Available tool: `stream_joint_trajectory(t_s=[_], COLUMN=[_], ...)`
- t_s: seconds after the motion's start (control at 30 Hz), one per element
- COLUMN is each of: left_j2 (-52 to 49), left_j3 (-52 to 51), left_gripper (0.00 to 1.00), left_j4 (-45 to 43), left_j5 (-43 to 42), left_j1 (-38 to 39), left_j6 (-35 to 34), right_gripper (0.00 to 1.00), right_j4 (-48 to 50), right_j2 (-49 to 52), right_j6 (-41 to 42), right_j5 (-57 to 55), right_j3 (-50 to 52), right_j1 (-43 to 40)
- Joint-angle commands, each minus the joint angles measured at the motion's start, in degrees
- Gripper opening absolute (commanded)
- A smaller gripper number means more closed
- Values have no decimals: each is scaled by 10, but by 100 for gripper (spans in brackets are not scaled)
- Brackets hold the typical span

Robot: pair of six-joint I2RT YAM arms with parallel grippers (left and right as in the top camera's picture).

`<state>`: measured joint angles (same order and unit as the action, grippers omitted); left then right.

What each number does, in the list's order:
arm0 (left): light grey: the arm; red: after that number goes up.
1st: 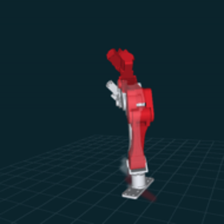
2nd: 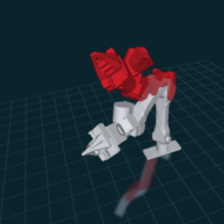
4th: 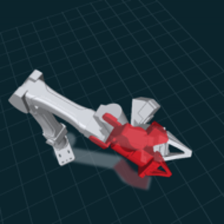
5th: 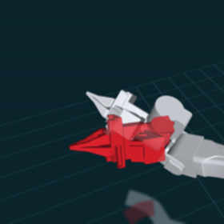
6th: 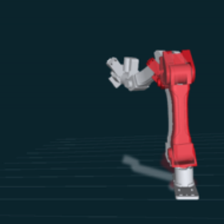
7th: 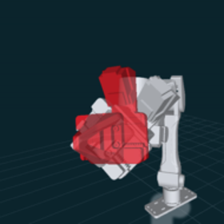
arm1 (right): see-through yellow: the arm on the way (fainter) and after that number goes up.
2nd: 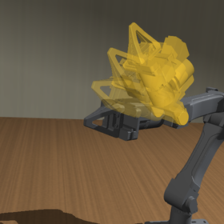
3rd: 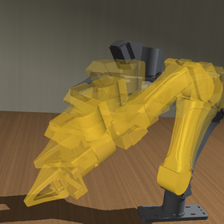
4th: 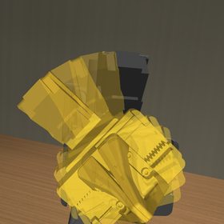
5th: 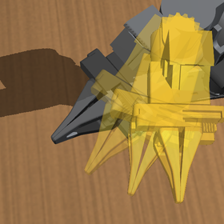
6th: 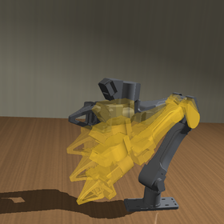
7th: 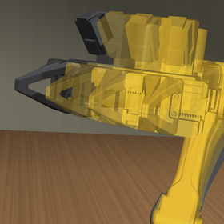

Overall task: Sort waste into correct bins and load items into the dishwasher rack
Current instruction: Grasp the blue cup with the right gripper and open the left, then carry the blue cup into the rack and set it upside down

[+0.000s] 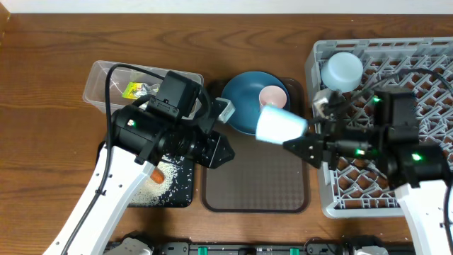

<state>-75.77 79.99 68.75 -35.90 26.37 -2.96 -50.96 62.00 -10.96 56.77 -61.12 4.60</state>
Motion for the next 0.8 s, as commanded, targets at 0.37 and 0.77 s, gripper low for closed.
stream_joint_trajectory(t_s=[0.37, 0.77], left_j2=[-2, -2], left_j3=[-3, -3], left_gripper=[31, 39], left_j4=[-3, -7], left_j5=[39, 41], left_j1=[1, 1], left_j6=[1, 1], right_gripper=[19, 16], right_j4=[-159, -191], right_j2=[-66, 71], right_j6=[254, 260], right_j5=[-543, -656], right_j3=[-16, -92], right_j1=[-92, -95])
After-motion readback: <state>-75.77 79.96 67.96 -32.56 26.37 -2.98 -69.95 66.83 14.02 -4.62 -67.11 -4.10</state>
